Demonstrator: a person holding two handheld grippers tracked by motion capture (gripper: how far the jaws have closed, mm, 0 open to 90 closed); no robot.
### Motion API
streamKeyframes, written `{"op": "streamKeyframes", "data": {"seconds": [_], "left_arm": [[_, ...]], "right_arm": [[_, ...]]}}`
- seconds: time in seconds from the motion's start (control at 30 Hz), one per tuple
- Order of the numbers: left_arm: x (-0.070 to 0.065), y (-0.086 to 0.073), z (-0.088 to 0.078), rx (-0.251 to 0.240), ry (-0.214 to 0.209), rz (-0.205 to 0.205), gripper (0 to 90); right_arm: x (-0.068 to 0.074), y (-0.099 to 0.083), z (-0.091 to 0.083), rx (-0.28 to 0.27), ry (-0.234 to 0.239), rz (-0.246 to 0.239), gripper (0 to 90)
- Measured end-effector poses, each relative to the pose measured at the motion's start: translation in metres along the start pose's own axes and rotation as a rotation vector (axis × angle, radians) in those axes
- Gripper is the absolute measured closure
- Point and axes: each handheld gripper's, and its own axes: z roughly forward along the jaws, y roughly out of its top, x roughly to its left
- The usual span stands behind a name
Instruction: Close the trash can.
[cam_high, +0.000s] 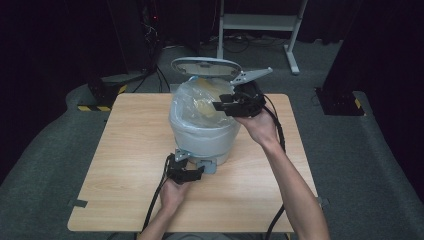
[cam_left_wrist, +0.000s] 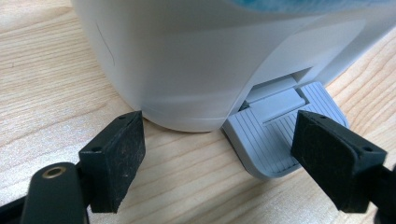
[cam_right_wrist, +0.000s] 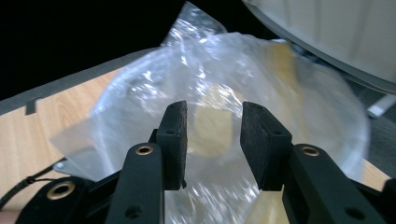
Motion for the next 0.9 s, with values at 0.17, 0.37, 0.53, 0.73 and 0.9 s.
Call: {"op": "streamKeyframes", "data": {"seconds": [0.17,0.37,0.53,0.73,0.9], "left_arm": [[0.000,0.000,0.000,-0.002,0.000,-0.001,17.5],[0.000,0.000,0.000,-0.001,-0.001,-0.001,17.6],[0.000,0.000,0.000,-0.001,-0.001,-0.001,17.6],[0.000,0.000,0.000,-0.001,-0.001,-0.001,17.6],[0.000,0.000,0.000,-0.001,-0.001,-0.001,17.7]], "right_arm": [[-0.003,-0.009,-0.007,0.010,-0.036,0.008,67.6],[-0.009,-0.015,0.006,0.070,-0.033,0.001,84.4],[-0.014,-0.014,0.024,0.112,-0.009,0.007,90.0],[-0.019,-0.014,0.041,0.166,0.007,0.009,90.0],[-0.019,-0.013,0.051,0.224,0.010,0.007,90.0]]}}
